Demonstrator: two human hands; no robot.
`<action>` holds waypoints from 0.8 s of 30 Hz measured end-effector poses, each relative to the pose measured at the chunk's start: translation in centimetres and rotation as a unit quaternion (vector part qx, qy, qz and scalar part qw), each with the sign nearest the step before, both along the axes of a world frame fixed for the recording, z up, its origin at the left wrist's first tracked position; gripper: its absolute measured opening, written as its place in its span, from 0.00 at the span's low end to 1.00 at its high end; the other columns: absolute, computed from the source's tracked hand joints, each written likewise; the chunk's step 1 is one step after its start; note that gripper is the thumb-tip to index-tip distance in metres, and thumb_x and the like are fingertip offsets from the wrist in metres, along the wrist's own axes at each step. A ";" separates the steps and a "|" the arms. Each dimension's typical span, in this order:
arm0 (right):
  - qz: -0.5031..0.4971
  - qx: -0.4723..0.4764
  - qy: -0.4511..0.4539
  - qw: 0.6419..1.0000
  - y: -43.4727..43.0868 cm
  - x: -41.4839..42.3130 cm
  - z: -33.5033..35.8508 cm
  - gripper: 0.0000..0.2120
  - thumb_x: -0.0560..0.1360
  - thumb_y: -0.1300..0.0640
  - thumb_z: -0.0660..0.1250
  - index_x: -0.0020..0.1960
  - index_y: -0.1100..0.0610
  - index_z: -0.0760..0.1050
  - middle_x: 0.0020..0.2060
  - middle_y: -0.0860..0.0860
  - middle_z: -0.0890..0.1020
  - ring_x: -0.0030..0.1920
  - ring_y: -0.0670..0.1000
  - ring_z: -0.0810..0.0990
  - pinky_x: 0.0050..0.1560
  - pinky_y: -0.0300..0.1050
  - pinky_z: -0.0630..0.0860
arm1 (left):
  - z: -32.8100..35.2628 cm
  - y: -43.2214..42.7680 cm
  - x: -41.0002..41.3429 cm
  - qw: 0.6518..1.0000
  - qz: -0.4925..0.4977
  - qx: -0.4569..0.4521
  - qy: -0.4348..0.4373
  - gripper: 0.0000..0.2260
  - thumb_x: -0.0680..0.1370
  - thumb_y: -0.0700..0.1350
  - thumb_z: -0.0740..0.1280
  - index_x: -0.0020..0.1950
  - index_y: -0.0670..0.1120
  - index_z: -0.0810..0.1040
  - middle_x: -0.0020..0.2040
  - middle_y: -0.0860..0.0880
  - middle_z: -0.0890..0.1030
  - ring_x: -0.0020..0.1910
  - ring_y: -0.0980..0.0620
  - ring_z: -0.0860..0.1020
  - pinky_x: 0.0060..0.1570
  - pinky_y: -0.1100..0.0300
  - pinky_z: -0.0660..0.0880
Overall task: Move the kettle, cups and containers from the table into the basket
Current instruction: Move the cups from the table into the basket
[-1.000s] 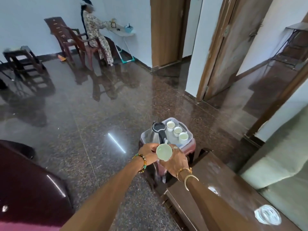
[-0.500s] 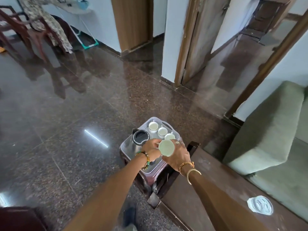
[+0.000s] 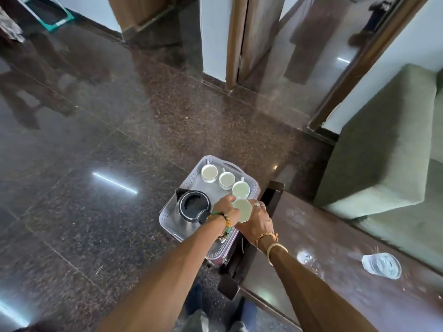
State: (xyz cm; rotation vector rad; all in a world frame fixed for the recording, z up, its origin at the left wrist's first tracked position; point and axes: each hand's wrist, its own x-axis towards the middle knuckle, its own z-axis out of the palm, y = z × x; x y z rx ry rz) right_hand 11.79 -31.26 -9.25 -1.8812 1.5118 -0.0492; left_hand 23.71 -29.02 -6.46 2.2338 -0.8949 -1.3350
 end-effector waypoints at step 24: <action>0.192 -0.043 0.190 0.962 -3.5 2.4 -10.0 0.17 0.68 0.45 0.67 0.55 0.48 0.73 0.48 0.46 0.80 0.55 0.55 0.71 0.49 0.50 0.62 | -9.8 -4.9 -0.8 0.985 0.075 0.158 0.009 0.19 0.78 0.41 0.61 0.69 0.40 0.69 0.67 0.39 0.74 0.66 0.40 0.73 0.64 0.52 0.72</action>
